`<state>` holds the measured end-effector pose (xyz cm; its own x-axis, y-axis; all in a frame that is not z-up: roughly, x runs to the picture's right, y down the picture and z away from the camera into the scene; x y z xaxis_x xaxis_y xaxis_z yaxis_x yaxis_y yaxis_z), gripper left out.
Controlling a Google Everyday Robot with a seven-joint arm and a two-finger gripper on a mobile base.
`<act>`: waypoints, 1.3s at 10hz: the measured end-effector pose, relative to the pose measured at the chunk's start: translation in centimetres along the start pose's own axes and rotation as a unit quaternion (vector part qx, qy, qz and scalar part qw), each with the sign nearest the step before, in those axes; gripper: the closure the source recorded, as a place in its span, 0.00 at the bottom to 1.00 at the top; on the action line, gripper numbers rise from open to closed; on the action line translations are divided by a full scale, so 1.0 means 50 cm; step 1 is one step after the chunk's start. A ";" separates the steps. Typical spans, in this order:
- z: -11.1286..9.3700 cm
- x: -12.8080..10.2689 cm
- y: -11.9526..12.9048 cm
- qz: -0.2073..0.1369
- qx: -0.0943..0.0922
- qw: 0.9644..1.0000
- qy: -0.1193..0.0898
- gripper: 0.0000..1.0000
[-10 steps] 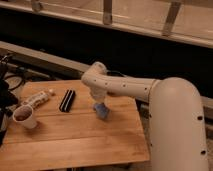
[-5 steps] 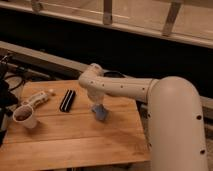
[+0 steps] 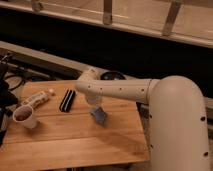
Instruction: Wipe the white sponge on the table
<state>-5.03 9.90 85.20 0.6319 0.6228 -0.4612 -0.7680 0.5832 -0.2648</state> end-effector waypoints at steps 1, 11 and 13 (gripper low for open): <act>-0.001 0.005 0.008 -0.005 0.001 1.000 0.002 1.00; -0.007 0.071 0.007 0.012 -0.001 1.000 -0.002 1.00; -0.008 0.058 0.016 0.008 0.000 1.000 -0.002 1.00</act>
<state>-3.86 11.95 83.34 0.6206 0.6333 -0.4624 -0.7775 0.5734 -0.2583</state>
